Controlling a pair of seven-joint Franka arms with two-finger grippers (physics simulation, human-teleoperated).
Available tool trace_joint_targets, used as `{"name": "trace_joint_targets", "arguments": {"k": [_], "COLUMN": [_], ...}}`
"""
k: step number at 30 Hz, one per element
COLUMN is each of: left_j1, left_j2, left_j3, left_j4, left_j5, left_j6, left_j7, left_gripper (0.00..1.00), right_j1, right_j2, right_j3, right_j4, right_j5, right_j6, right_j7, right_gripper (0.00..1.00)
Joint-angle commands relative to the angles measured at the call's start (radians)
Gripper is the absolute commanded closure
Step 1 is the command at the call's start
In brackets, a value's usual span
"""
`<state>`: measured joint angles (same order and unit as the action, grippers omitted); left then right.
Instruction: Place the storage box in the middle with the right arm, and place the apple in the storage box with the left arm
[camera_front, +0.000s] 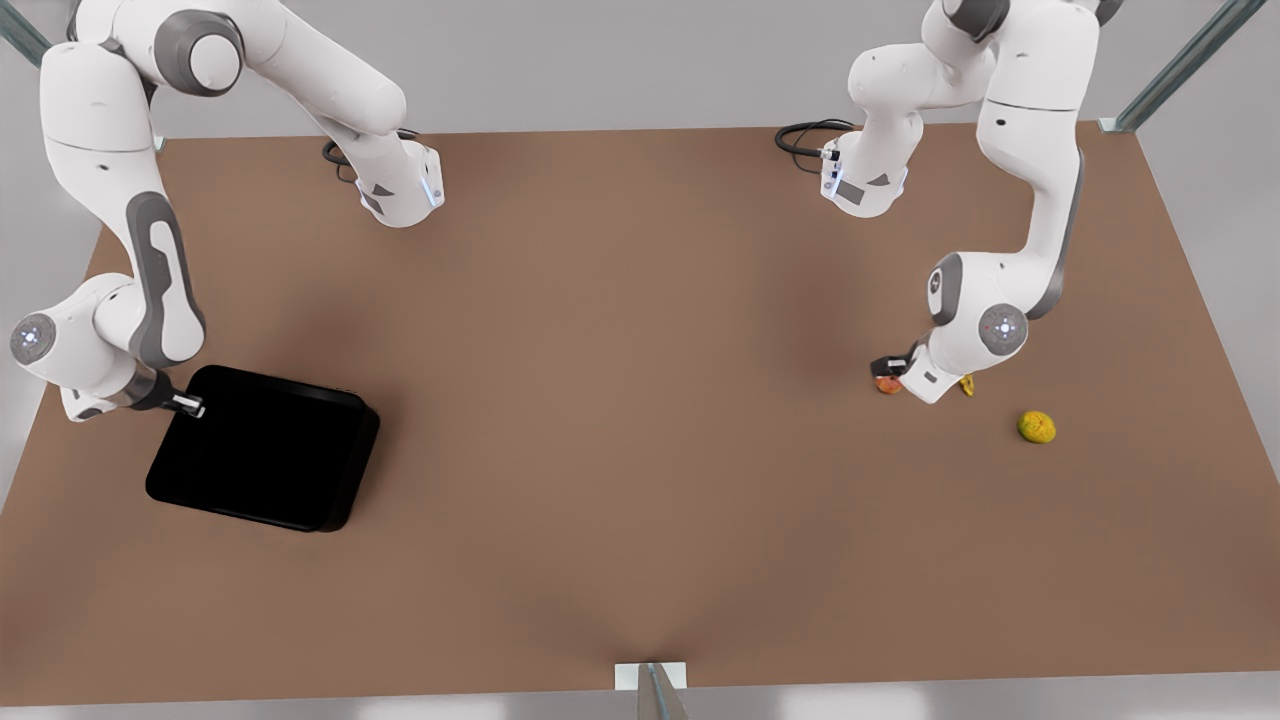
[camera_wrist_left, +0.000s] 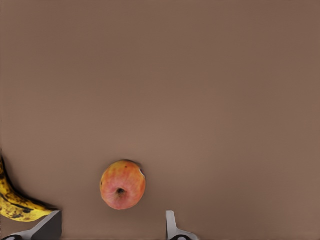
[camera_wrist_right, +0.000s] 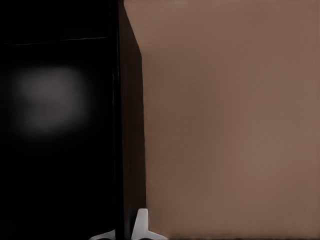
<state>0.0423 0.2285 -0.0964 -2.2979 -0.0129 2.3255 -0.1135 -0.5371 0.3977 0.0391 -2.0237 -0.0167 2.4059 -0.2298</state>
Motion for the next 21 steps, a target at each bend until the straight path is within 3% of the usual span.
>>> {"name": "trace_joint_targets", "arguments": {"k": [1,5,12,21], "left_j1": [-0.001,-0.001,0.001,0.008], "left_j2": [0.0,0.017,0.068,0.115], "left_j3": [0.001,0.0,0.0,0.0], "left_j4": [-0.002,-0.057,-0.06,-0.041], "left_j5": [0.001,0.001,0.001,-0.001], "left_j6": [0.002,0.091,0.11,0.118], "left_j7": [0.0,0.0,0.0,0.0], "left_gripper": [0.0,0.0,0.0,0.0], "right_j1": [-0.001,-0.012,0.035,0.37], "right_j2": [-0.005,-0.06,0.001,0.033], "right_j3": [0.005,0.088,0.352,0.352], "right_j4": [0.0,0.03,0.174,0.214], "right_j5": [-0.002,0.003,0.043,0.041], "right_j6": [-0.001,-0.073,-0.209,-0.188], "right_j7": [0.003,-0.049,0.02,0.32], "right_gripper": [0.79,0.79,0.79,0.79]}}
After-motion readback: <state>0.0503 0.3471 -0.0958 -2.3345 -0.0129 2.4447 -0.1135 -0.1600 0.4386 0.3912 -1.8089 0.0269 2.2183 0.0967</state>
